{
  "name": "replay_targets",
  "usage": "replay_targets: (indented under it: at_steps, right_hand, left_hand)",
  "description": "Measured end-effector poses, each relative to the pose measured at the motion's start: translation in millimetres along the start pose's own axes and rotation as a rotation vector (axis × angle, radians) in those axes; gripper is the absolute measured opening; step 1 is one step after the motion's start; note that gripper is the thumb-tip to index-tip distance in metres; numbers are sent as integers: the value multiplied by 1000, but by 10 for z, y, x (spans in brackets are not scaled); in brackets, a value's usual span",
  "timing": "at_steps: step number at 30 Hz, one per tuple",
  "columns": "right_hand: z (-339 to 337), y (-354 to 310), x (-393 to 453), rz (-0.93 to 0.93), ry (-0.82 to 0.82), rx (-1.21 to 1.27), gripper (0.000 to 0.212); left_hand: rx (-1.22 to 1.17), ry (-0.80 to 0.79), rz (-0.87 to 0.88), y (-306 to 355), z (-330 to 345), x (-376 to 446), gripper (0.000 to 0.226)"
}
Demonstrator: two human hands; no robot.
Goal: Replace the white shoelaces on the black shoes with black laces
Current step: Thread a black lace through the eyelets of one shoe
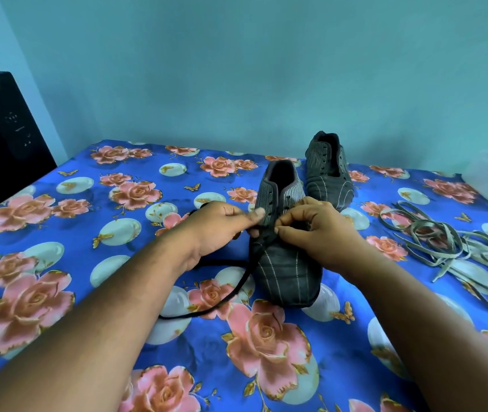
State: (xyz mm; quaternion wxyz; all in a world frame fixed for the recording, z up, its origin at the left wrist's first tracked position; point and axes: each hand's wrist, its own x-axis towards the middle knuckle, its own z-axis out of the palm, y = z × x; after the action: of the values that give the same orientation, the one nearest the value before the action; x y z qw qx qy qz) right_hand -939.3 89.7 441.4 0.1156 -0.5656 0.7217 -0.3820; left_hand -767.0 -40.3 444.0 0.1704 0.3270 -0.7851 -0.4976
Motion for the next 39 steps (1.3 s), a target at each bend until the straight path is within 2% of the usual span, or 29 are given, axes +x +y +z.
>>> replay_targets:
  at_steps: [4, 7, 9, 12, 16, 19, 22, 24, 28, 31, 35, 39]
  right_hand:
    - [10, -11, -7, 16, 20, -9, 28]
    - [31, -43, -16, 17, 22, 13, 3]
    - [46, -37, -13, 26, 23, 16, 16]
    - [58, -35, -3, 20, 31, 9, 21]
    - [59, -36, -8, 21, 35, -2, 23]
    - [61, -50, -7, 31, 42, -9, 23]
    - [67, -53, -13, 36, 60, -15, 22]
    - [66, -61, -18, 35, 74, -14, 21]
    - [47, -48, -25, 25, 64, -44, 8]
    - [35, -23, -37, 18, 45, -74, 18]
    - [21, -64, -44, 12, 33, -115, 20]
    - [-77, -110, -55, -26, -28, -292, 20]
  left_hand:
    - [76, -17, -18, 15, 33, -10, 50]
    - [18, -13, -22, 23, 20, -13, 43]
    - [-32, -17, -18, 9, -8, -3, 39]
    - [-48, -39, 3, -26, -37, 17, 30]
    - [3, -30, 171, -21, -56, 16, 19]
    - [131, -33, 309, -17, -99, 20, 10]
    - [244, -25, 380, -67, -131, 57, 7]
    - [198, -24, 413, -69, -119, 54, 7]
    - [91, -64, 383, -44, 5, 51, 17]
    - [48, -62, 331, -49, 31, 58, 12]
    - [-29, -92, 271, -48, -21, 45, 8]
    - [-45, -94, 225, -49, -38, 38, 12]
